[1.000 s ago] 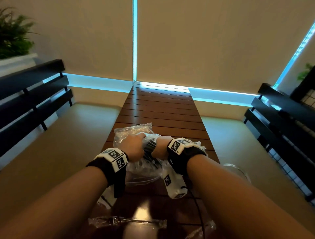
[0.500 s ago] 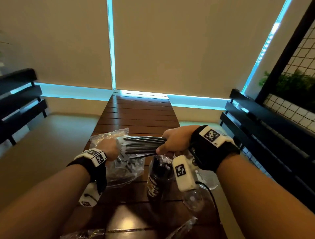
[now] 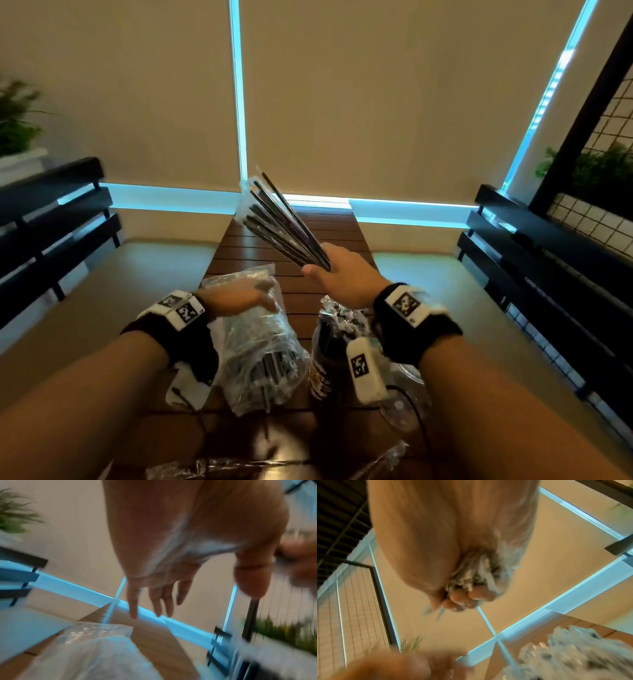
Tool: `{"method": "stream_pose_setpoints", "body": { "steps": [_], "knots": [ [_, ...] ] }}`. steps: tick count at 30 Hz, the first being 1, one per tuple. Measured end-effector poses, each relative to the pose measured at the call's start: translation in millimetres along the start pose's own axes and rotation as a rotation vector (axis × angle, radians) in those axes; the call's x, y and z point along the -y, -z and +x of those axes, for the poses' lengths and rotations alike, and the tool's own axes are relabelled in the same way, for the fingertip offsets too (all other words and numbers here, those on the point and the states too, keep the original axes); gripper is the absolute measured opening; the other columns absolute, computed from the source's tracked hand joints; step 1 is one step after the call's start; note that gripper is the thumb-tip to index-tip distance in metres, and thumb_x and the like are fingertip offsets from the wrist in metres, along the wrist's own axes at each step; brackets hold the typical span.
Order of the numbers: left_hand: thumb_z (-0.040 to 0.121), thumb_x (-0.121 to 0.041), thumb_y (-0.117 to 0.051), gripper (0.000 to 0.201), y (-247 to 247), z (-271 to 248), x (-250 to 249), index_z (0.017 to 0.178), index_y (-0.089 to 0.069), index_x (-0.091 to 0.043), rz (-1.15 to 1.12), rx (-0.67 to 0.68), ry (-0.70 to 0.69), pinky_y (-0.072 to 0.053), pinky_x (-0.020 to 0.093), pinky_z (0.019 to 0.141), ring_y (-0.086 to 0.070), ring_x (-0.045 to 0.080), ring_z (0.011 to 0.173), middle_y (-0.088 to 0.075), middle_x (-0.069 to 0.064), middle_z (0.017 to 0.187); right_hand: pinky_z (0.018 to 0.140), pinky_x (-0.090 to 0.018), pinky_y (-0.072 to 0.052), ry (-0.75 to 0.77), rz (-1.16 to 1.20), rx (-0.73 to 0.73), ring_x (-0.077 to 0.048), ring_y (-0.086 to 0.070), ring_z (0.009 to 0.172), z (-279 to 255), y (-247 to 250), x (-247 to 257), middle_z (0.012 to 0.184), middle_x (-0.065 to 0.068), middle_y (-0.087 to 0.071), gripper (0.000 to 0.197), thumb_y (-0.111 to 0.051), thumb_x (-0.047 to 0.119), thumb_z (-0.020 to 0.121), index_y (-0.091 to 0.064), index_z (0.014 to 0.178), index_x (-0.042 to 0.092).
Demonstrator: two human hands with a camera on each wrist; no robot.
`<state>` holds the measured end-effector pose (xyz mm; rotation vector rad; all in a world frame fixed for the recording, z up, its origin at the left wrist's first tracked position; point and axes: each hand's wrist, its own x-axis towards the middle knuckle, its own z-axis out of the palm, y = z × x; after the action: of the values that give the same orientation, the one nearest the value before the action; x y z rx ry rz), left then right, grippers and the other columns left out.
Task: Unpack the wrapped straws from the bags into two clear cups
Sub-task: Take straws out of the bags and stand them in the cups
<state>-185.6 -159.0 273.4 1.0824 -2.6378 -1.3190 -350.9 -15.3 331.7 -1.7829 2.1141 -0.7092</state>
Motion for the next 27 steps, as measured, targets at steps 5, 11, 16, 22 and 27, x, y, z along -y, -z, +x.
{"method": "stream_pose_setpoints", "body": {
  "steps": [5, 11, 16, 22, 27],
  "knots": [
    [0.068, -0.056, -0.077, 0.056, 15, -32, -63, 0.104, -0.07, -0.014, -0.92, -0.09, -0.353, -0.048, 0.046, 0.098, -0.063, 0.025, 0.113, -0.066, 0.013, 0.124, 0.069, -0.043, -0.054, 0.098, 0.003, -0.207, -0.028, -0.065, 0.076, 4, -34, 4, 0.084, 0.0, -0.065, 0.029, -0.05, 0.044, 0.095, -0.037, 0.114, 0.027],
    [0.084, -0.013, -0.073, 0.017, 1, -27, -113, 0.078, -0.057, -0.015, -1.121, -0.569, -0.304, -0.049, 0.034, 0.071, -0.053, 0.014, 0.068, -0.052, -0.004, 0.059, 0.069, -0.046, -0.057, 0.145, 0.028, -0.217, -0.022, -0.067, 0.075, 4, -47, 13, 0.088, 0.0, -0.068, 0.05, -0.06, 0.044, 0.088, -0.028, 0.124, 0.03],
    [0.081, -0.004, -0.072, 0.039, -2, -39, -131, 0.058, -0.043, -0.017, -0.73, -0.661, -0.603, -0.045, 0.031, 0.069, -0.049, 0.013, 0.062, -0.043, -0.004, 0.058, 0.07, -0.037, -0.055, -0.123, 0.295, -0.008, -0.016, -0.064, 0.083, 3, -42, -2, 0.092, 0.004, -0.064, 0.063, -0.081, 0.057, 0.062, -0.05, 0.105, 0.024],
    [0.078, -0.018, -0.079, 0.042, -11, -41, -123, 0.064, -0.042, -0.004, -0.553, -0.582, -0.628, -0.042, 0.03, 0.063, -0.042, 0.017, 0.059, -0.037, 0.006, 0.062, 0.071, -0.033, -0.057, -0.039, 0.654, 0.183, -0.017, -0.065, 0.072, -3, -32, 2, 0.085, -0.012, -0.064, 0.03, -0.078, 0.015, 0.072, -0.06, 0.094, 0.007],
    [0.08, -0.012, -0.077, 0.048, -11, -35, -100, 0.058, -0.035, -0.018, -0.436, -0.641, -0.585, -0.035, 0.032, 0.056, -0.034, 0.016, 0.054, -0.03, -0.001, 0.056, 0.084, -0.042, -0.055, -0.021, 0.457, 0.038, -0.028, -0.065, 0.097, -8, -8, 2, 0.119, -0.019, -0.064, 0.059, -0.057, 0.014, 0.073, -0.052, 0.131, 0.007]
  ]
}}
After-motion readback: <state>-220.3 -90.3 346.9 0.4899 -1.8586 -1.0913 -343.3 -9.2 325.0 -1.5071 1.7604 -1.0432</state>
